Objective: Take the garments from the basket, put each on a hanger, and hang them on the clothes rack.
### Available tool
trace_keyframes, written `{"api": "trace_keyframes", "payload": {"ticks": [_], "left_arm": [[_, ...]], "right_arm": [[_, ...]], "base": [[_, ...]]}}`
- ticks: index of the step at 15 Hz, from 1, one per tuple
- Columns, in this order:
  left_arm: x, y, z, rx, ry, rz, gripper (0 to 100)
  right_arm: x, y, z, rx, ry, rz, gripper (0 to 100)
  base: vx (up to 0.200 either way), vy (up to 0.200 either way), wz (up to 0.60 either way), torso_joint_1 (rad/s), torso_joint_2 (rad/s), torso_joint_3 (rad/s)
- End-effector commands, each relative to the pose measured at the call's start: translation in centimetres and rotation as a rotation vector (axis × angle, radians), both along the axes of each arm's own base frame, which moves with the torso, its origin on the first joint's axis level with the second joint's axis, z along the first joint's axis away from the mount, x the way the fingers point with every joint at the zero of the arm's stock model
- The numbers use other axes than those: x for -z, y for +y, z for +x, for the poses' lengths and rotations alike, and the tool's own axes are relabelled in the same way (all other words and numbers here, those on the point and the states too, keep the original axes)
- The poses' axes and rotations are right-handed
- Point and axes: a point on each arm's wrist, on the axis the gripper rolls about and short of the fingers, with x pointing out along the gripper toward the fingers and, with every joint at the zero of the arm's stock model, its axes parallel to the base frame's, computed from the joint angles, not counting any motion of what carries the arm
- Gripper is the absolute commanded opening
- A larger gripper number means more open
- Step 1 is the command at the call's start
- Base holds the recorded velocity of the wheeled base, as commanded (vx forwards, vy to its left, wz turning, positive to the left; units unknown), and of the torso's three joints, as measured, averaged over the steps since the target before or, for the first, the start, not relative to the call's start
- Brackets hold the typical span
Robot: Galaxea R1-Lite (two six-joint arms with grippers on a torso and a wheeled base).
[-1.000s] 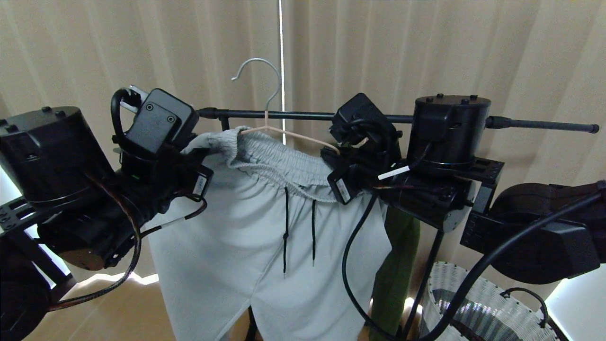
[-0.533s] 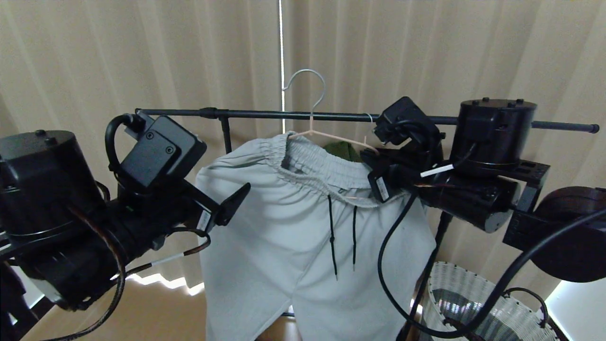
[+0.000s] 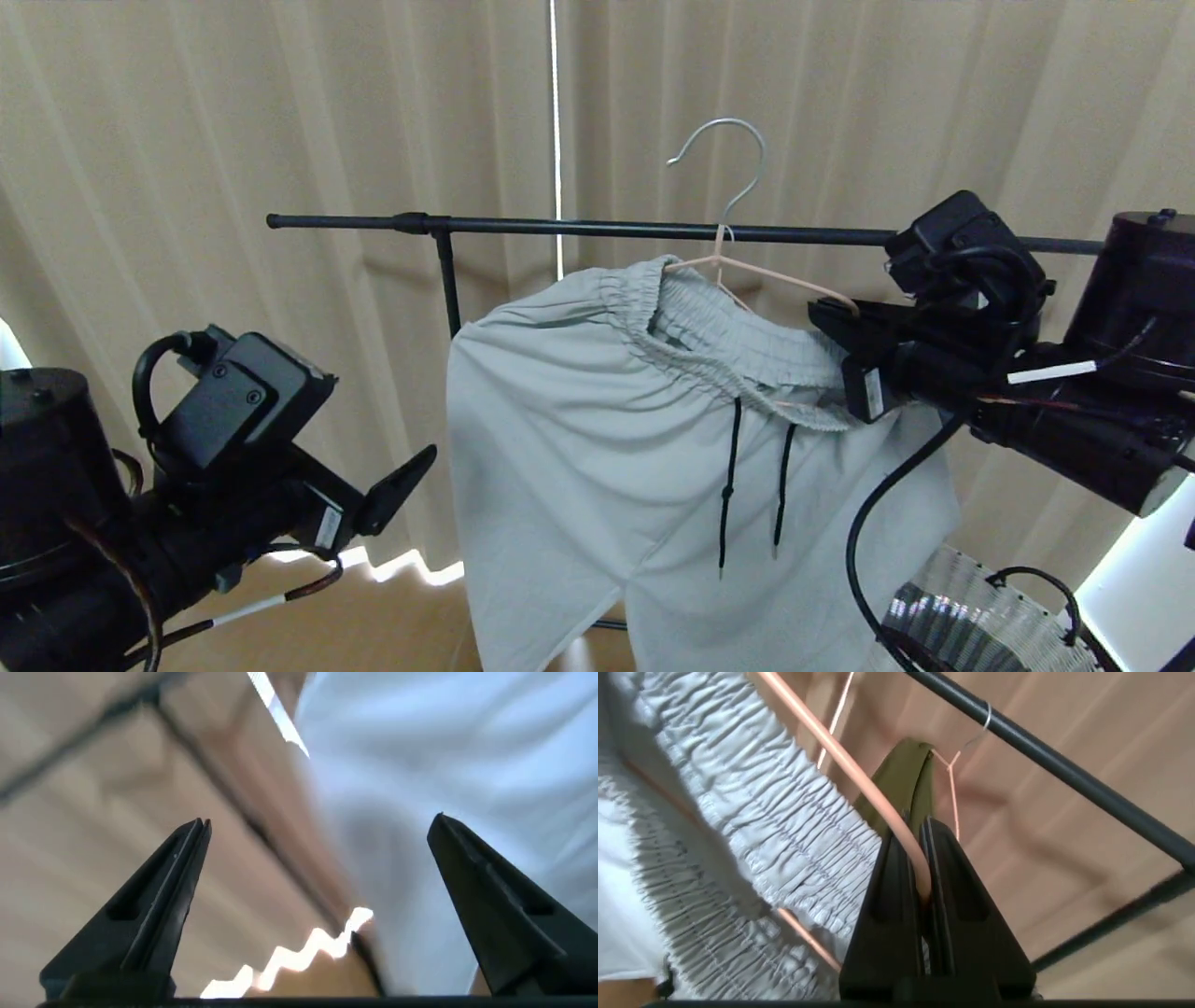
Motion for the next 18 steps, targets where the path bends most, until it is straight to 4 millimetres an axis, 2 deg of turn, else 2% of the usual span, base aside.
{"api": "trace_keyframes", "payload": {"ticks": [1,3,7,8,12,14,16,18], "left_arm": [[1.5,0.8,-0.2,-0.018,0.058,0.007,100],[1.7,0.9,-0.1,-0.026,0.073,-0.009,100],[1.7,0.0,1.4,-0.013,0.084,-0.041,100],[1.7,-0.3,1.6,0.013,0.073,-0.052,0],[2.2,0.1,1.7,-0.002,0.073,-0.052,0],[3.6,2.9,1.4,-0.120,0.117,-0.010,0],[4.5,4.0,1.1,-0.172,0.148,0.002,0],[4.6,4.0,0.7,-0.169,0.136,-0.004,0]], "right_arm": [[-0.7,-0.7,-1.3,-0.003,-0.027,0.017,0],[-1.0,-0.9,-1.8,-0.040,-0.035,0.025,0],[-1.1,-0.6,-2.7,-0.121,-0.039,0.033,0],[-1.1,-0.6,-2.7,-0.122,-0.038,0.033,0],[-1.0,-0.7,-2.7,-0.113,-0.037,0.032,0],[-0.8,-2.0,-2.4,-0.053,-0.032,0.030,0],[-0.7,-2.6,-2.2,-0.027,-0.030,0.029,0],[-0.7,-2.8,-2.1,-0.018,-0.030,0.029,0]], "base": [[0.000,0.000,0.00,0.000,0.00,0.000],[0.000,0.000,0.00,0.000,0.00,0.000],[0.000,0.000,0.00,0.000,0.00,0.000],[0.000,0.000,0.00,0.000,0.00,0.000],[0.000,0.000,0.00,0.000,0.00,0.000],[0.000,0.000,0.00,0.000,0.00,0.000],[0.000,0.000,0.00,0.000,0.00,0.000],[0.000,0.000,0.00,0.000,0.00,0.000]]}}
